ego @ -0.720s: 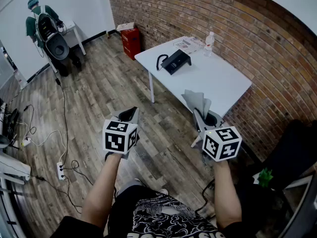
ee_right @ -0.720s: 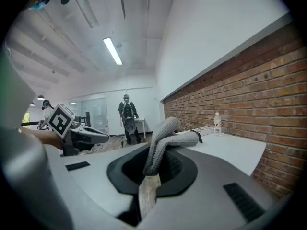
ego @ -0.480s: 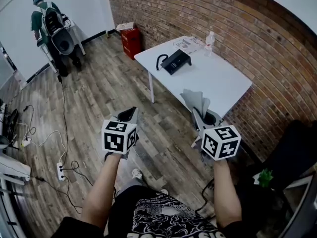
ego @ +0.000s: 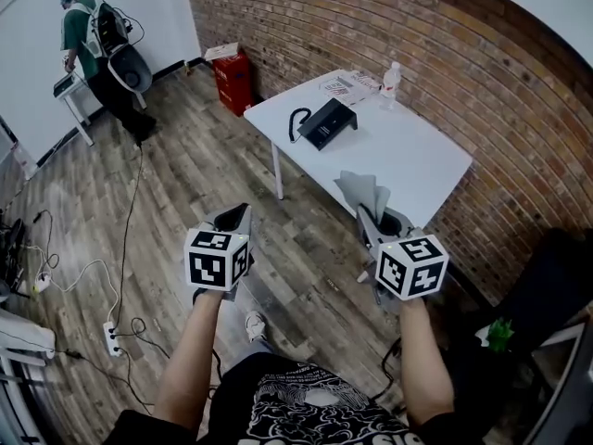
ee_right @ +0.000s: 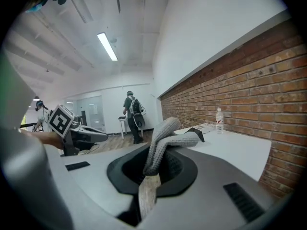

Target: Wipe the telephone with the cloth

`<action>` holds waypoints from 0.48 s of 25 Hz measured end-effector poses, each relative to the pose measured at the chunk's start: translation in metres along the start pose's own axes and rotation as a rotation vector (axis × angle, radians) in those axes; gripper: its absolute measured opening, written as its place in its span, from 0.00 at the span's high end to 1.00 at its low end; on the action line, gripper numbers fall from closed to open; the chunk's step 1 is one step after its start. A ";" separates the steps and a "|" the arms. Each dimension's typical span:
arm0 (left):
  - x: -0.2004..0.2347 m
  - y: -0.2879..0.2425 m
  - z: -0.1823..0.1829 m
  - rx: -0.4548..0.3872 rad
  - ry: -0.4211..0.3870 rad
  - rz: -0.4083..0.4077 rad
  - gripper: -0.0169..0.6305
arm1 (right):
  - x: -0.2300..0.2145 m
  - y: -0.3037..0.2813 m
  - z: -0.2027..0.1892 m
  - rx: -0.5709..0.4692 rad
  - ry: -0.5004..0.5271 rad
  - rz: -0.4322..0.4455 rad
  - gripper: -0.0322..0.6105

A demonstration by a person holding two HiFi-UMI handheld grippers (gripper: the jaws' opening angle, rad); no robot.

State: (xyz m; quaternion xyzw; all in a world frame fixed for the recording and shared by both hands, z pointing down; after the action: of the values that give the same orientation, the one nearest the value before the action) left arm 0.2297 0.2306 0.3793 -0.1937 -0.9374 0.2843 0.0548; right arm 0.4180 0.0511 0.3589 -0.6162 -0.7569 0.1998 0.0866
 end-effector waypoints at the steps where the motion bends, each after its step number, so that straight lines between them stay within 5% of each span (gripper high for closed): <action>1: 0.010 -0.007 0.003 -0.001 -0.002 -0.008 0.96 | 0.000 -0.010 0.003 0.006 -0.002 -0.009 0.93; 12: 0.124 -0.083 0.050 0.016 -0.034 -0.125 0.96 | 0.013 -0.118 0.060 0.022 -0.055 -0.117 0.93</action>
State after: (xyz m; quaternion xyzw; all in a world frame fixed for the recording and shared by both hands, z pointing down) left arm 0.0774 0.1905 0.3823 -0.1296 -0.9461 0.2910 0.0582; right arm 0.2864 0.0331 0.3518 -0.5643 -0.7914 0.2197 0.0842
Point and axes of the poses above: the fingertips, and each gripper's own axes: y backward along the fingers, x to its left, z out of its top, the point moved 5 cm from there along y, backward along the fingers, and after that the axes turned 9 degrees about x, right-handed, at the moved point
